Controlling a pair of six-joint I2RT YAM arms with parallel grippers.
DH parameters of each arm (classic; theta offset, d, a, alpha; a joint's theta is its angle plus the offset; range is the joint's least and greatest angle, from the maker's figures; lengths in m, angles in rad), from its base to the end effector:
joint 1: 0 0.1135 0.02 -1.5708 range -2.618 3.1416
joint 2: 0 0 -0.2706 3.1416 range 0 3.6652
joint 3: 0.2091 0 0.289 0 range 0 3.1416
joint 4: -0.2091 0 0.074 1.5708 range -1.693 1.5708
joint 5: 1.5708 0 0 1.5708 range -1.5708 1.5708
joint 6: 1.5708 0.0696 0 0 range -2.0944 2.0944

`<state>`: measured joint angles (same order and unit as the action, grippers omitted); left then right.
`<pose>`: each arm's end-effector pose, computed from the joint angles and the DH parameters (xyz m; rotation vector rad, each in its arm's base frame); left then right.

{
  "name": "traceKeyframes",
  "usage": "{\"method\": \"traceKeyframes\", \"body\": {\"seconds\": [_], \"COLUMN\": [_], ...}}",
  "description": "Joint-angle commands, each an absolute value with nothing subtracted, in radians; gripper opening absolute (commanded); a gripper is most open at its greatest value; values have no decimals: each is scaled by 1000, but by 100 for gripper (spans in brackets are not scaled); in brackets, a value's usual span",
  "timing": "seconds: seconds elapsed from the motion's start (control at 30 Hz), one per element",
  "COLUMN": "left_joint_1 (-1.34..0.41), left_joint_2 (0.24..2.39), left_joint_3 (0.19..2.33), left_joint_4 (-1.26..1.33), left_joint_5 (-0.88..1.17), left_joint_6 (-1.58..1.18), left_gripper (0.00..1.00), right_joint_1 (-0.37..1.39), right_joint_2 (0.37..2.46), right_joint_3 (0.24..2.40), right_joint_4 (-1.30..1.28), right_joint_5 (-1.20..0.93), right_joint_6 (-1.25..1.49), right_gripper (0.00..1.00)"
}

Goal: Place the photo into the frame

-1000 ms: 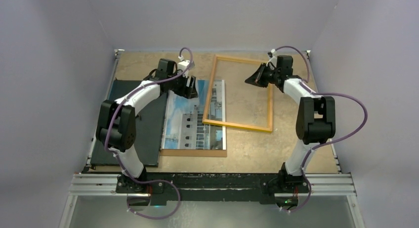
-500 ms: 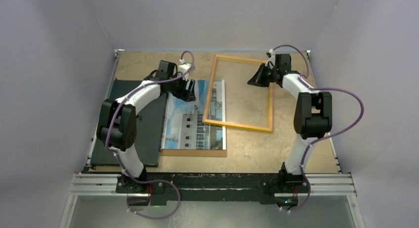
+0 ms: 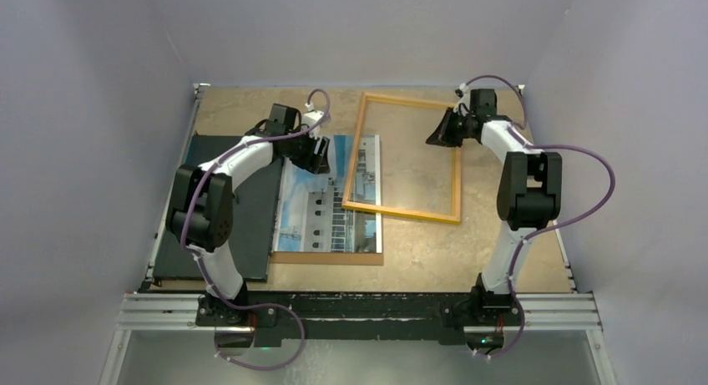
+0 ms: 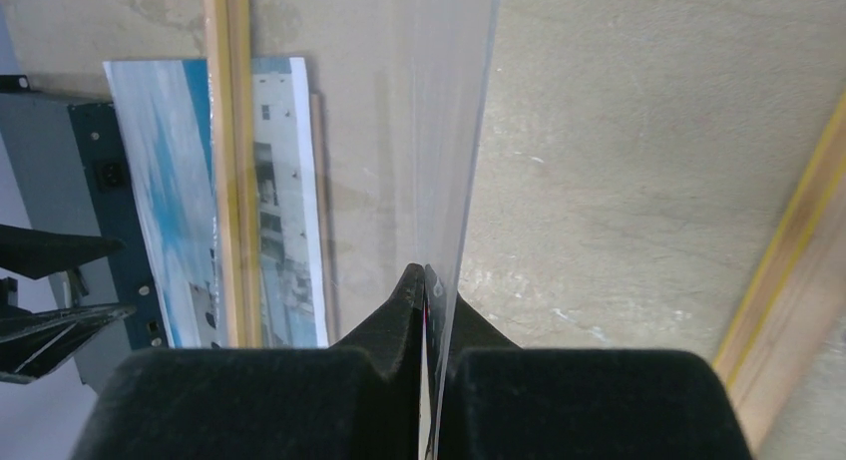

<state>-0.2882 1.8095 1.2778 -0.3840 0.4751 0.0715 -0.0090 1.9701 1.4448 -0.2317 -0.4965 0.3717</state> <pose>0.4136 -0.1558 0.1770 0.6389 2.3832 -0.6823 0.4984 0.0287 0.1801 0.1902 2.3268 0.7590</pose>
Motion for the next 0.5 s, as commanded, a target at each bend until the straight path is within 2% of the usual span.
{"method": "traceKeyframes", "body": {"seconds": [0.0,0.47], "left_joint_1": [-285,-295], "left_joint_2": [1822,1849], "left_joint_3": [1301,1311], "left_joint_4": [-379,-357], "left_joint_5": [495,507], "left_joint_6": [82,74], "left_gripper": [60,59], "right_joint_1": [-29,-30], "right_joint_2": [1979,2023], "right_joint_3": [1510,1545], "right_joint_4": [-280,-311], "right_joint_5": [-445,-472], "right_joint_6": [306,263], "right_gripper": [0,0]}}
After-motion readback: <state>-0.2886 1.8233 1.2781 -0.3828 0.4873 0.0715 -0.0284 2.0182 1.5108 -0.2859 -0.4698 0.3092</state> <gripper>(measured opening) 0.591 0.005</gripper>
